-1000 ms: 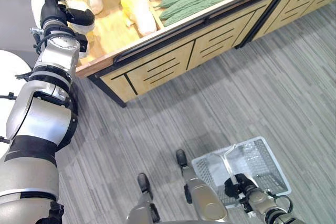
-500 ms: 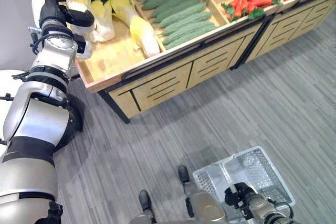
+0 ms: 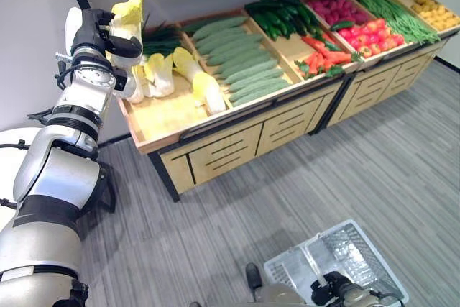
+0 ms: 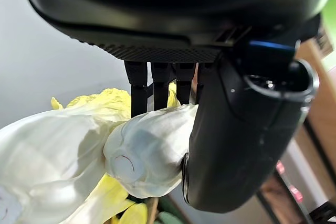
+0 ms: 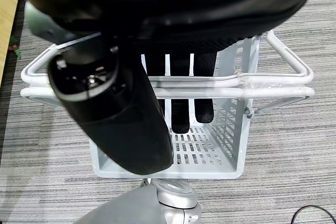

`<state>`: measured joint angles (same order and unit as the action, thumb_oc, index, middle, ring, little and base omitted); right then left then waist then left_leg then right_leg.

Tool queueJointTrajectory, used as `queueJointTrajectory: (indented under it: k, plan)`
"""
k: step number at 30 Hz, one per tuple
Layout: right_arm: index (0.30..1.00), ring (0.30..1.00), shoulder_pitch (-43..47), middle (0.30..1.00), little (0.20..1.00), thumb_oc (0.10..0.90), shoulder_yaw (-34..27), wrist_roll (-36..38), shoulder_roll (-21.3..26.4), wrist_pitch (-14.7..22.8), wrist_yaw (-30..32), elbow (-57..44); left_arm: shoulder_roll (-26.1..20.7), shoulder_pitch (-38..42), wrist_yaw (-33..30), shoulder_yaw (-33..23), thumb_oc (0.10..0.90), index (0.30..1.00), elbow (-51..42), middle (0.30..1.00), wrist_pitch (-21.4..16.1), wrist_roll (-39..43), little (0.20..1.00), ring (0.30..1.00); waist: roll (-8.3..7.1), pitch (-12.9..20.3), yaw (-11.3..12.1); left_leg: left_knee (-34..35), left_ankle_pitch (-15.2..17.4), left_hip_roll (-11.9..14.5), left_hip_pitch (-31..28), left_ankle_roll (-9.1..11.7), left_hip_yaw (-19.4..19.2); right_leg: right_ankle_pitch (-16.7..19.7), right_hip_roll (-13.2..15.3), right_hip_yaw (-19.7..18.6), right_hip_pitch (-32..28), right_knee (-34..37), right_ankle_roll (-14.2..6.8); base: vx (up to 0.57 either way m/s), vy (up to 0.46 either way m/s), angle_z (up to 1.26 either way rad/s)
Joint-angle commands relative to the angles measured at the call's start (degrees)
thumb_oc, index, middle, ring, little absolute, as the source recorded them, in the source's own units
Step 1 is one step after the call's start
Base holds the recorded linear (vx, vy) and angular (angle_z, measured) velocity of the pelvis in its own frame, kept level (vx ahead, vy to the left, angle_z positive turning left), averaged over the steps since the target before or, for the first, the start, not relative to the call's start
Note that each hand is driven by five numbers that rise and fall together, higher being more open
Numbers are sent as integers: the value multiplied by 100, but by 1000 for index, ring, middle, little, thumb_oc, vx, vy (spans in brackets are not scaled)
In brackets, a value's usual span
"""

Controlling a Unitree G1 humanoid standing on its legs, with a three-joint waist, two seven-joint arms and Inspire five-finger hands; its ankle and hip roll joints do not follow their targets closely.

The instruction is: Get the vegetables into the basket

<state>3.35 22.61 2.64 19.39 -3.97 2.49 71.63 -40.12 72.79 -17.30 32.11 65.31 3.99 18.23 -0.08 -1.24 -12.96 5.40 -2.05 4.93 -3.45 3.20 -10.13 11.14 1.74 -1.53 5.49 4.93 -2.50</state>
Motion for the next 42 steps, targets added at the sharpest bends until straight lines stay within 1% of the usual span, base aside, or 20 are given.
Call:
queueJointTrajectory:
  k: [1,14,23,29,32,33,37,38,39,42]
  plan:
    - [300,300,-114,300,300,400,-45,-14,191,8,-19,276,-253,748,-162,119,400,300,-34,300,-566,-155,300,300,49,523,59,-40,513,-94,-469,287,221,-511,435,218,-481,-24,-952,-10,53,1]
    - [300,300,-236,300,300,400,-131,-16,143,-35,-36,393,-174,615,-63,28,400,300,63,300,-482,-255,300,300,34,624,4,-40,585,-215,-649,163,191,-509,515,102,-638,-67,-1005,-10,27,0]
    - [300,300,-282,300,300,400,-210,-11,171,-37,-18,396,-126,553,3,-19,400,300,74,300,-446,-296,300,300,26,670,-75,-40,615,-230,-774,124,119,-513,534,-16,-702,-90,-1019,-3,11,-3]
    - [300,300,-394,300,300,400,-295,-47,205,-36,-14,428,37,369,54,-128,400,300,73,300,-429,-312,300,300,13,748,-155,-40,656,-225,-895,92,36,-523,519,-127,-762,-100,-1034,2,14,-6]
    - [300,300,-459,300,300,400,-344,-48,220,-39,-16,443,332,147,125,-200,400,300,43,300,-415,-383,300,300,2,760,-251,-40,671,-243,-970,61,-39,-499,517,-240,-770,-118,-1052,-19,21,-5]
    - [300,300,-463,300,300,400,-345,-48,223,-40,-16,442,334,141,124,-204,400,300,39,300,-414,-385,300,300,4,761,-246,-40,673,-244,-973,60,-43,-499,517,-243,-771,-118,-1053,-42,23,-13]
    - [300,300,-508,300,300,400,-406,-88,224,-72,-28,488,813,-260,211,-331,400,300,-108,300,-427,-450,300,300,-11,730,-331,-40,681,-260,-1012,18,-124,-468,513,-372,-730,-139,-1067,-42,17,-18]
    - [300,300,-509,300,300,400,-406,-88,225,-72,-28,488,814,-261,211,-331,400,300,-109,300,-427,-450,300,300,-11,731,-330,-40,682,-260,-1012,18,-125,-468,513,-373,-730,-139,-1067,-31,17,-20]
    - [300,300,-520,300,300,400,-417,-96,208,-76,-35,490,982,-391,240,-345,400,300,-221,300,-455,-464,300,300,-21,717,-358,-40,674,-261,-1017,7,-151,-466,505,-404,-707,-157,-1065,-31,15,-17]
    - [300,300,-538,300,300,400,-448,-95,203,-72,-25,484,1263,-580,283,-329,400,300,-585,300,-504,-438,300,300,-38,678,-380,-40,667,-268,-1013,-9,-164,-461,501,-445,-676,-178,-1060,-51,13,-10]
